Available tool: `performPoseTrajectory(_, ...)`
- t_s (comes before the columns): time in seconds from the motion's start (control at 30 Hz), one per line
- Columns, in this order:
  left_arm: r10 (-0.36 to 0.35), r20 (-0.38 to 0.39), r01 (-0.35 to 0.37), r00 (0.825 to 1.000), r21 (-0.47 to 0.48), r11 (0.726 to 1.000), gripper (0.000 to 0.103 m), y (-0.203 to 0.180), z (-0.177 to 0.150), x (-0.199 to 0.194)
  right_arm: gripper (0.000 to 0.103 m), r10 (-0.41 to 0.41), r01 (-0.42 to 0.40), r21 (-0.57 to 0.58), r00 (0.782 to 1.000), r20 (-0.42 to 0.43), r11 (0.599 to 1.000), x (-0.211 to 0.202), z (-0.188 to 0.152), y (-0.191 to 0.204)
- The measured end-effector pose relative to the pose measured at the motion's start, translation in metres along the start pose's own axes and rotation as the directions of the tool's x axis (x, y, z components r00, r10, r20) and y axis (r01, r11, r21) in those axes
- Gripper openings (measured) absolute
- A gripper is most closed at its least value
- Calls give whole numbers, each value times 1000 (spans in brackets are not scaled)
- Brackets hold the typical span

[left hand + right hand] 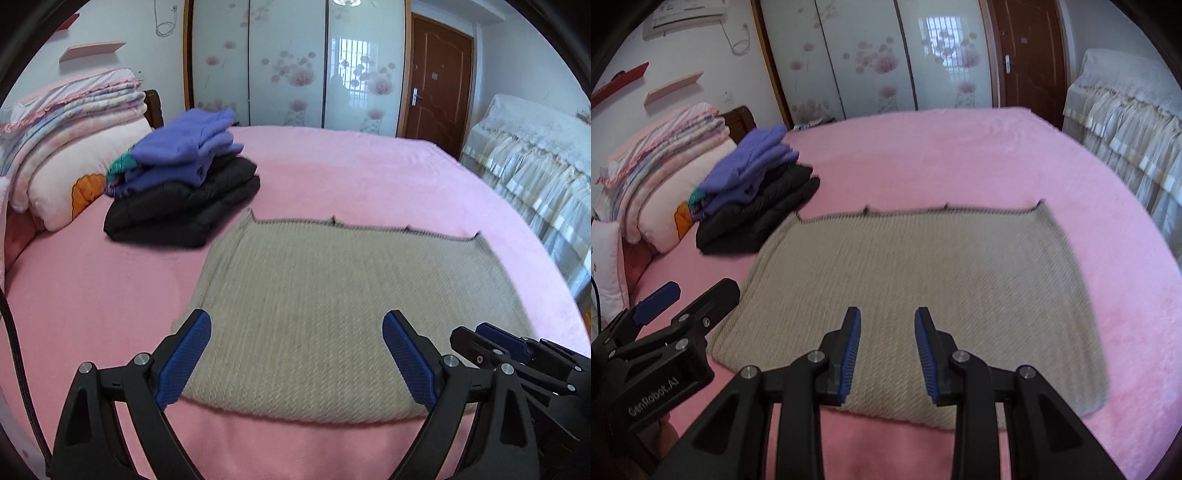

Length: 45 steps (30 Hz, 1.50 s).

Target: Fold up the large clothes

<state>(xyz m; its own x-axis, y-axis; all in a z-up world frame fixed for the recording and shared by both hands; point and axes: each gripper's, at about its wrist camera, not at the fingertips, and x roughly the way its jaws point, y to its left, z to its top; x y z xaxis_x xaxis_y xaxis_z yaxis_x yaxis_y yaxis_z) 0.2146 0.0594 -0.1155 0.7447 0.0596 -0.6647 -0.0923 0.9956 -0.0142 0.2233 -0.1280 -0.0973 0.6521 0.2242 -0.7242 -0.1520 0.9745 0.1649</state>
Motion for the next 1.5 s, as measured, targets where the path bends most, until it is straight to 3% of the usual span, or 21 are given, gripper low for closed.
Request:
performPoseTrajectory(0.1, 42, -43, -41, 998, 40, 998, 93, 6, -23, 25, 30, 14, -13, 9, 997, -72, 1000, 29, -22, 4)
performPoseTrajectory(0.2, 99, -90, -94, 991, 59, 994, 93, 22, -35, 50, 30, -29, 27, -20, 994, -101, 999, 46, -37, 1)
performPoseTrajectory(0.27, 150, -119, -144, 981, 56, 988, 93, 39, -40, 64, 30, -62, 60, -17, 990, -125, 998, 53, -46, -13)
performPoseTrajectory(0.43, 228, -182, -233, 956, -6, 972, 93, 89, -54, 84, 18, -133, 138, 23, 982, -136, 990, 47, -55, -67)
performPoseTrajectory(0.53, 175, -222, -205, 959, -121, 971, 95, 124, -63, 89, 0, -164, 176, 72, 976, -142, 982, 37, -59, -104)
performPoseTrajectory(0.6, 121, -233, -164, 965, -173, 971, 95, 135, -66, 91, 0, -193, 208, 99, 970, -144, 973, 29, -63, -125)
performPoseTrajectory(0.63, 119, -233, -162, 965, -174, 971, 95, 136, -68, 92, 0, -213, 228, 104, 967, -141, 968, 26, -64, -133)
performPoseTrajectory(0.7, 143, -230, -179, 963, -142, 974, 95, 131, -69, 92, 0, -175, 193, 146, 977, -125, 970, 16, -68, -150)
performPoseTrajectory(0.8, 165, -228, -195, 960, -115, 974, 95, 128, -67, 96, 0, -310, 325, 148, 943, -119, 934, 9, -71, -163)
performPoseTrajectory(0.93, 144, -240, -181, 960, -138, 974, 96, 131, -67, 99, 0, -256, 282, 215, 956, -140, 935, 10, -79, -185)
performPoseTrajectory(1.13, 164, -222, -199, 961, -149, 968, 95, 136, -55, 85, 3, -317, 339, 151, 936, -152, 929, 15, -72, -171)
performPoseTrajectory(1.3, 142, -146, -169, 979, -194, 966, 95, 143, -40, 47, 3, -271, 297, 200, 952, -144, 934, 3, -69, -157)
performPoseTrajectory(1.5, 72, -94, -93, 993, -245, 965, 95, 147, -29, 4, 3, -186, 200, 236, 979, -77, 951, -16, -55, -124)
